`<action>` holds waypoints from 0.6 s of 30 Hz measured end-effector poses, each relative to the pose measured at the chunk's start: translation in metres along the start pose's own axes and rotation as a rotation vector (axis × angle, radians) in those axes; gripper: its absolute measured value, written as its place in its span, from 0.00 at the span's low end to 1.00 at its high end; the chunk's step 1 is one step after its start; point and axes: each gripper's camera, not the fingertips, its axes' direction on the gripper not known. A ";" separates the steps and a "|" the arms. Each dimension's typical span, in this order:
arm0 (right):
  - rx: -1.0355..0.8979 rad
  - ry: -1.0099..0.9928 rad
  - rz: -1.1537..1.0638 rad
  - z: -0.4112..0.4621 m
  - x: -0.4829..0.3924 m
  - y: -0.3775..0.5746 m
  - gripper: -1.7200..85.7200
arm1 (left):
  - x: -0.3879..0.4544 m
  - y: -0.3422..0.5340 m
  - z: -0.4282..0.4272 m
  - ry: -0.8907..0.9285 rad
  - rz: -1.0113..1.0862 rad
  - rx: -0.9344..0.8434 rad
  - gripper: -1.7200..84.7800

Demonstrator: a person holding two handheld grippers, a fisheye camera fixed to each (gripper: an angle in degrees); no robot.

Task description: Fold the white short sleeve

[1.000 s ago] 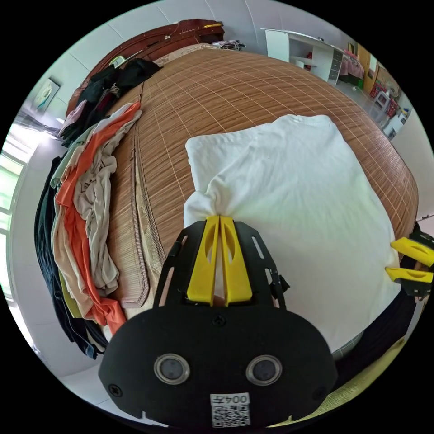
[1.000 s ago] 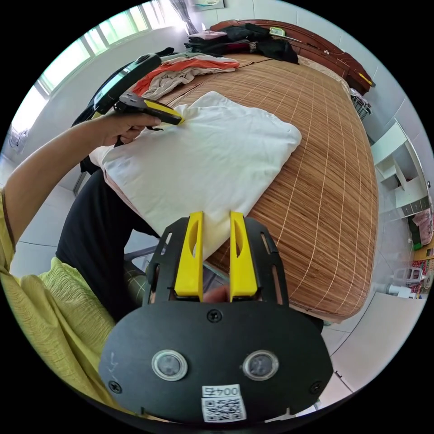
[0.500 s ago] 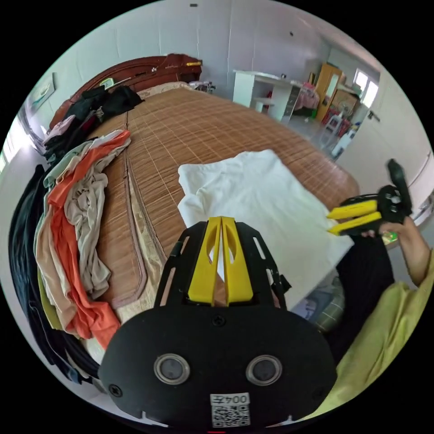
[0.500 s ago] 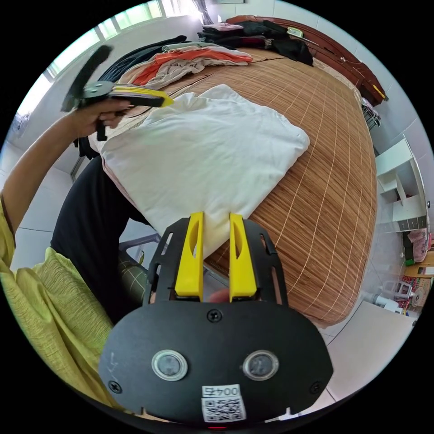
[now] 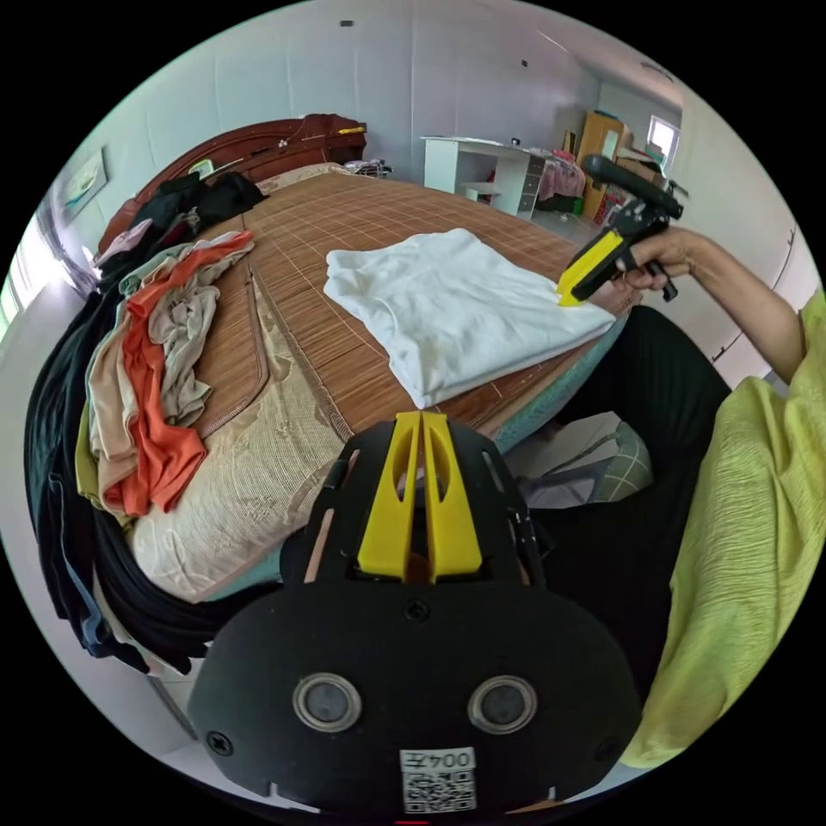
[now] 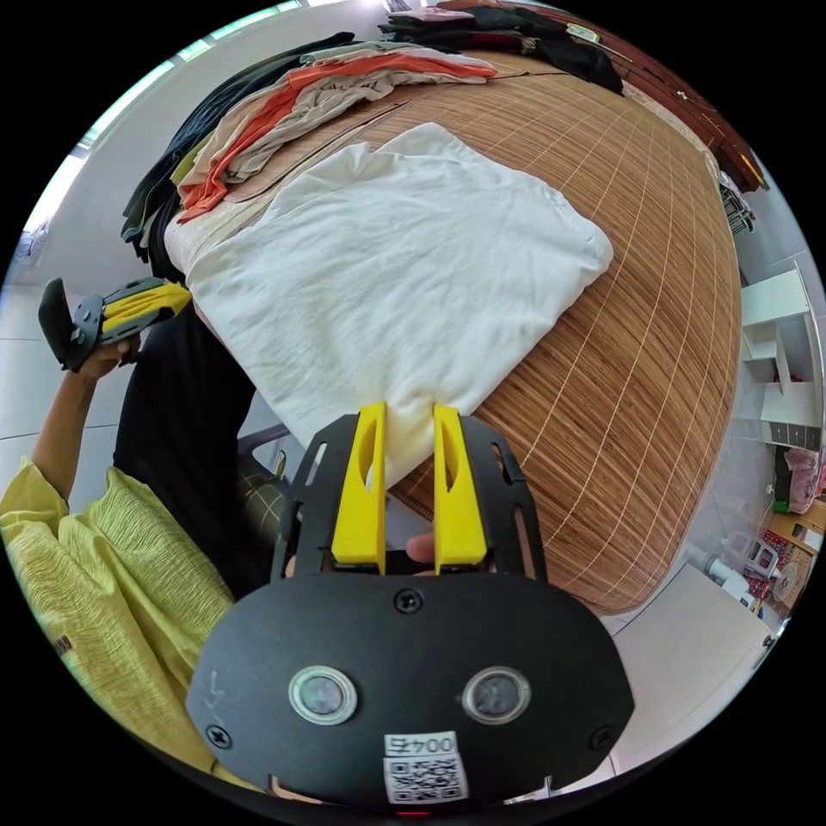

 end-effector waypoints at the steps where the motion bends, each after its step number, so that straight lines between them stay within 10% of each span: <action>1: -0.004 -0.003 0.000 0.000 0.001 -0.002 0.12 | 0.001 0.000 -0.001 0.008 0.017 -0.004 0.04; 18: -0.048 -0.015 -0.017 -0.006 0.006 -0.033 0.12 | 0.001 -0.006 -0.009 0.046 0.087 -0.056 0.06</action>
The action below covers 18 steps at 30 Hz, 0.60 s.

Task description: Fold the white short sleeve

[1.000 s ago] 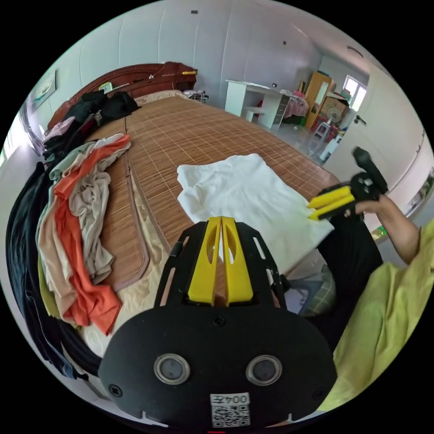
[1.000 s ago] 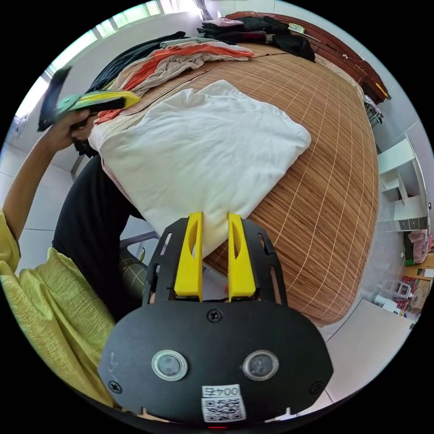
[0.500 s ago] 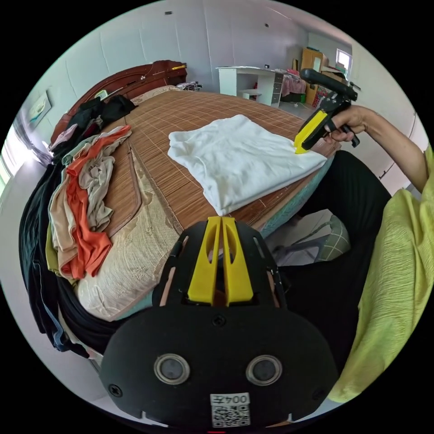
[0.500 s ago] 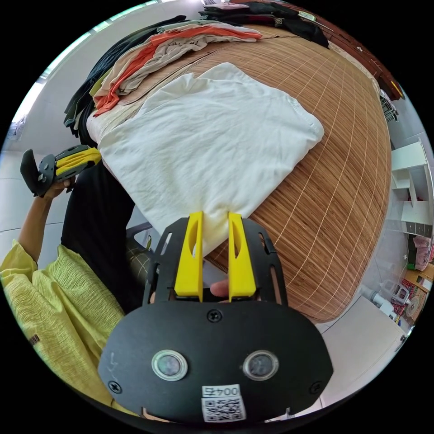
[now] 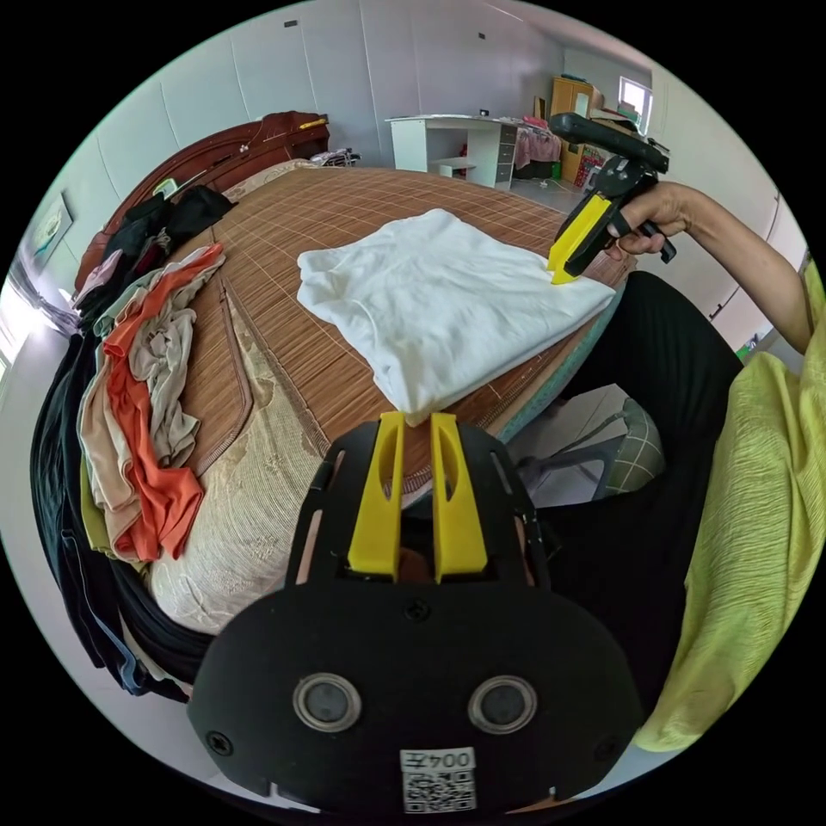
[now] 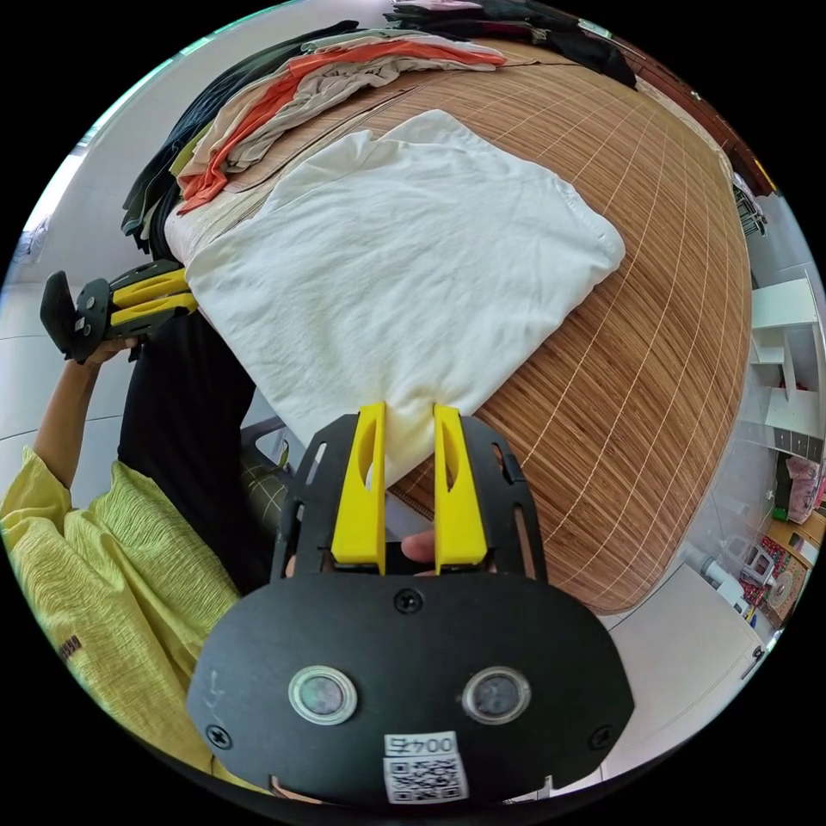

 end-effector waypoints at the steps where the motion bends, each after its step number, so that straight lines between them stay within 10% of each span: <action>1: -0.001 0.000 0.000 0.000 0.000 0.000 0.12 | 0.000 0.000 -0.001 -0.008 0.001 -0.012 0.06; 18: 0.019 0.005 -0.016 0.017 -0.020 0.018 0.12 | 0.007 0.003 -0.065 -0.095 -0.091 0.162 0.04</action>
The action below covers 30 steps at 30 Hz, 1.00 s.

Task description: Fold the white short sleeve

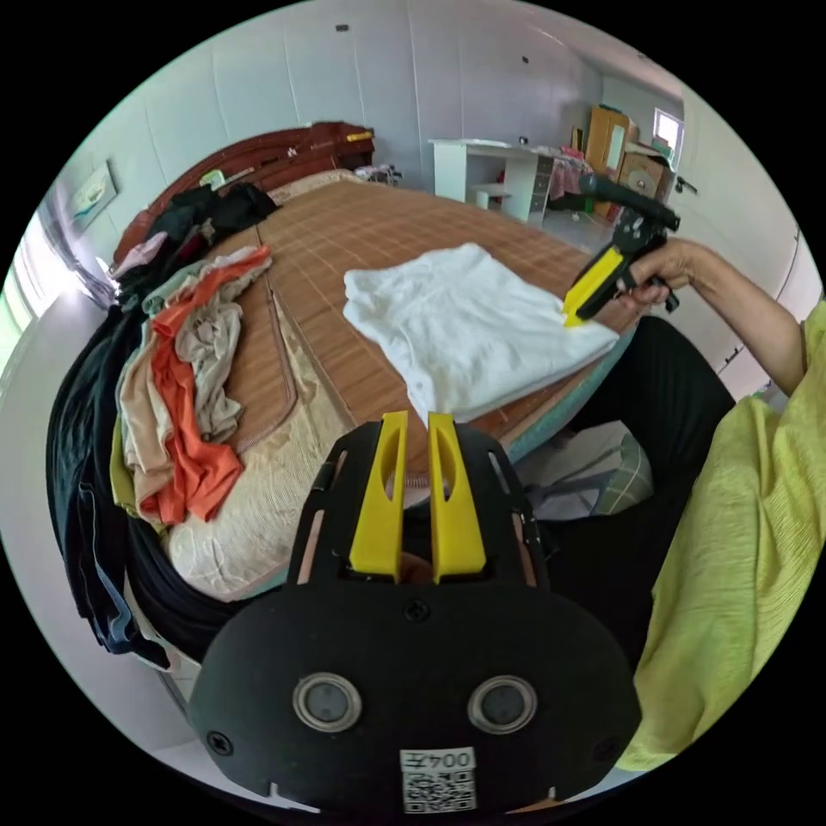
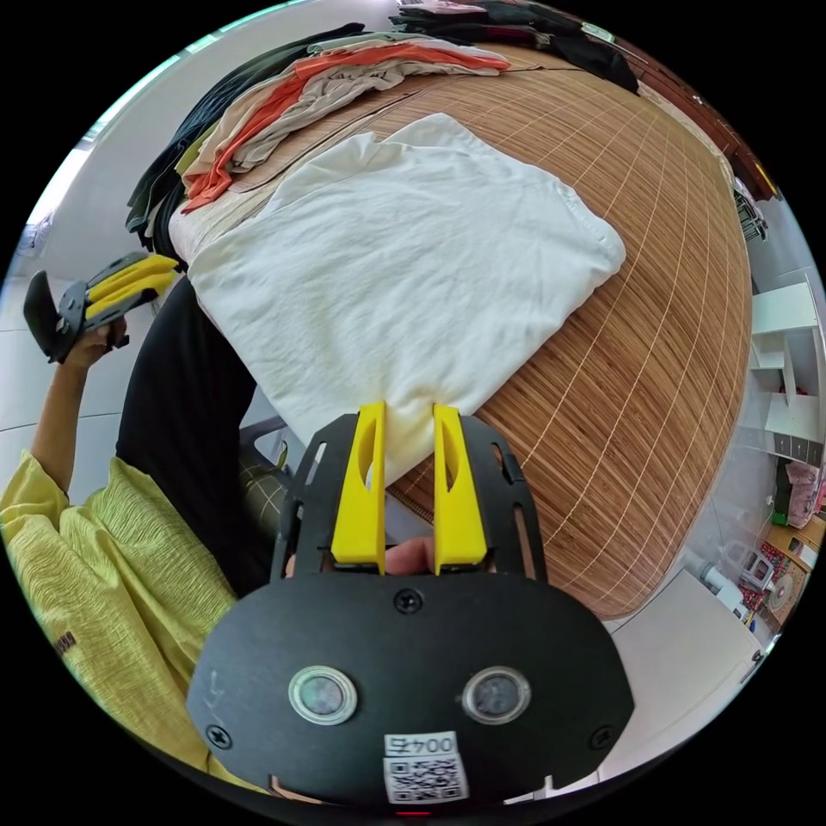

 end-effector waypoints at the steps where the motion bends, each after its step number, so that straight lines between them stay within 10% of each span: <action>1: 0.000 0.000 -0.001 0.001 -0.001 0.001 0.12 | 0.009 -0.012 0.005 -0.002 0.040 0.002 0.04; 30: 0.448 0.201 0.104 0.086 -0.156 0.233 0.11 | -0.011 -0.010 0.089 0.061 -0.148 -0.124 0.02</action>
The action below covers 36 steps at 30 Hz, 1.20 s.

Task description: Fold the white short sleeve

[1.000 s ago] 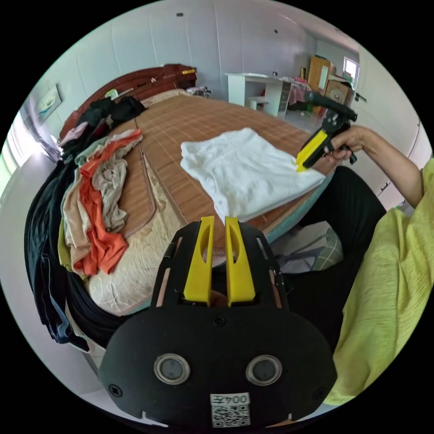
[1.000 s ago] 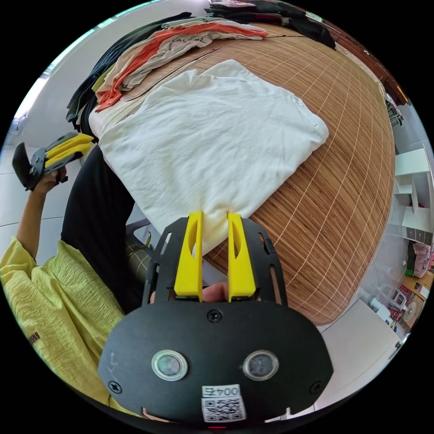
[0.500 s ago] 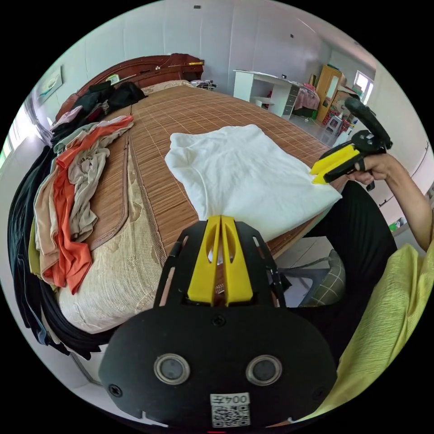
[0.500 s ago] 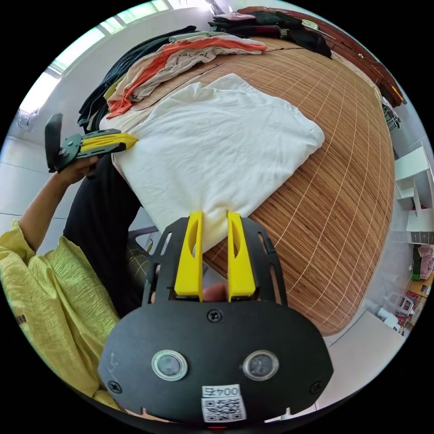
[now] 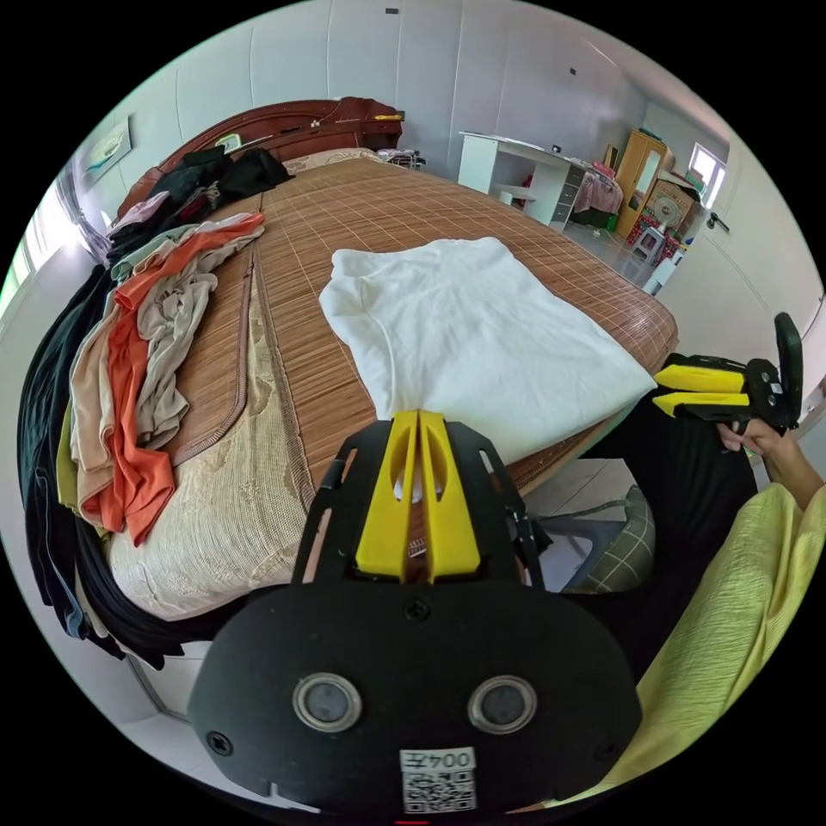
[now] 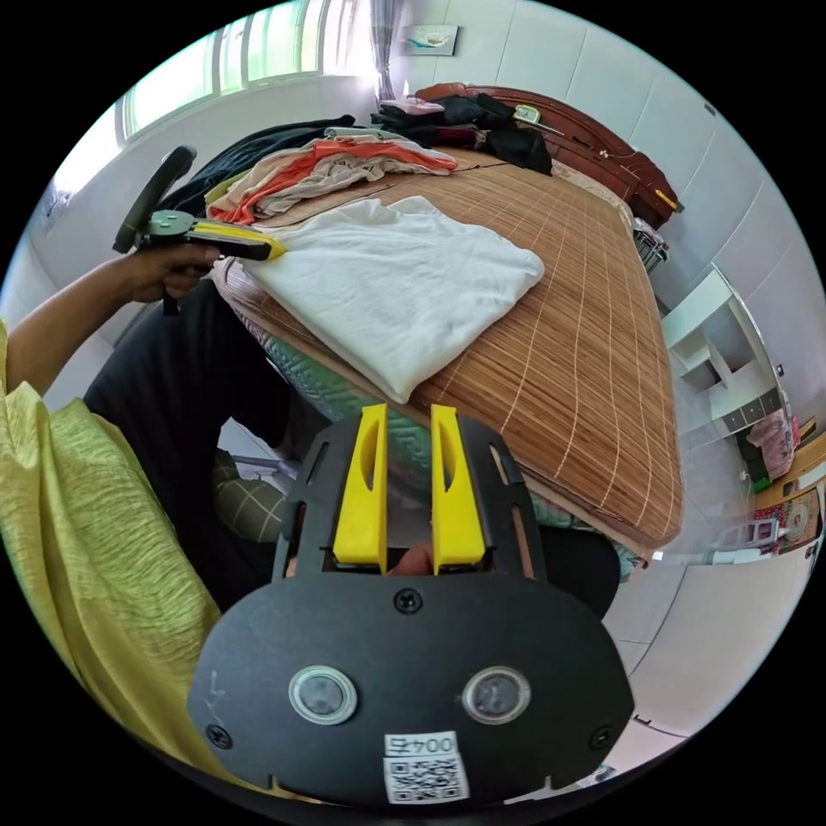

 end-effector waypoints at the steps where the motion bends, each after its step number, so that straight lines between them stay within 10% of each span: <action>1: 0.006 0.007 0.007 0.000 -0.002 0.001 0.11 | 0.001 -0.001 0.001 -0.006 0.002 -0.001 0.02; 36: -0.009 0.045 0.120 0.040 0.000 0.037 0.02 | 0.011 -0.008 0.028 -0.038 0.037 0.009 0.02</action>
